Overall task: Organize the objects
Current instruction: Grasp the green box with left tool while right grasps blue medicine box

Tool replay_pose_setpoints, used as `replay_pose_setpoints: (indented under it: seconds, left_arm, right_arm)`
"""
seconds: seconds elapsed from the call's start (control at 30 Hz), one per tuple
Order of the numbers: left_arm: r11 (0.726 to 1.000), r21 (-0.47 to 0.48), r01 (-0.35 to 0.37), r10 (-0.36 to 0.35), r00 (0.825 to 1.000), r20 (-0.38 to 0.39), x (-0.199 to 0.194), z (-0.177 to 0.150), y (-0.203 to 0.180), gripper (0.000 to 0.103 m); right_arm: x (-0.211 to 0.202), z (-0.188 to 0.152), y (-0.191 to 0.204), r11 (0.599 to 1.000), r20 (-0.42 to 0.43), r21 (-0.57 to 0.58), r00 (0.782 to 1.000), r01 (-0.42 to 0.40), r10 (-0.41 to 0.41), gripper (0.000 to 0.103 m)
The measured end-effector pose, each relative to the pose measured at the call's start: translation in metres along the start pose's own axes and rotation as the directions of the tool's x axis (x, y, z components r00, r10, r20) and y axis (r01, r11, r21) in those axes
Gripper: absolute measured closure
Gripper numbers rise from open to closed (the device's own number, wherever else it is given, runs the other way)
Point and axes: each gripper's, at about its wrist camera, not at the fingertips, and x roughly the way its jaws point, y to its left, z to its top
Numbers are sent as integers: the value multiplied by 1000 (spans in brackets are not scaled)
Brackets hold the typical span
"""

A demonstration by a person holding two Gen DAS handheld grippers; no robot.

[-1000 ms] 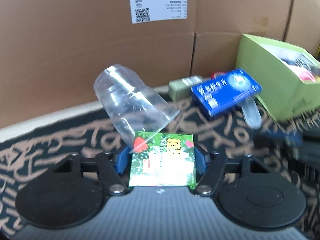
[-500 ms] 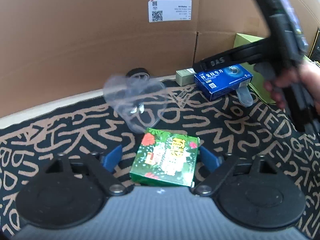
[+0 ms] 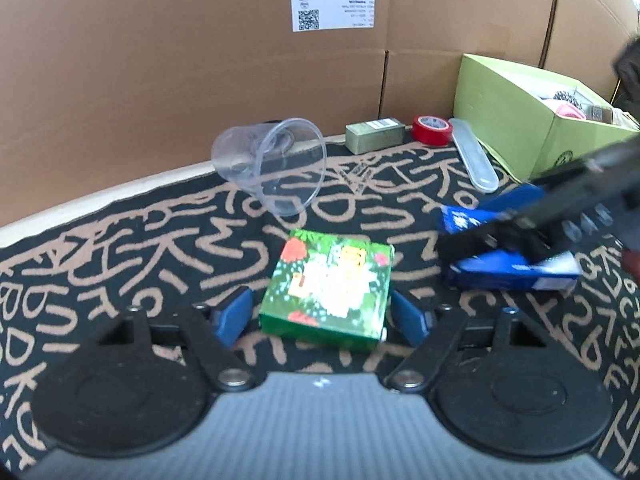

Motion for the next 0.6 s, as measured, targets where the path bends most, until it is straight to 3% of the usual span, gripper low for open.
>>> replay_pose_setpoints:
  seconds: [0.2,0.33,0.47,0.6]
  left_arm:
    - [1000,-3,-20,20,999,30,-3,3,-2,14]
    - [1000,7,-30,30,999,26,5,10,0,13]
    - [1000,16,-5,5,1000,-2,14,12,-4,29]
    - [999,43,-31,31,999,9,15,12,-14,28]
  right_arm:
    - [-12,-27,8,997,42,-74,999,-13,16,20]
    - [-22,-46,9,994,55,-110,998,-26,32,16]
    - [-29,-64,19,984,87,-174,996,30,-15,16]
    - [-24,-72,32,964,146,-240,986,114,-80,19]
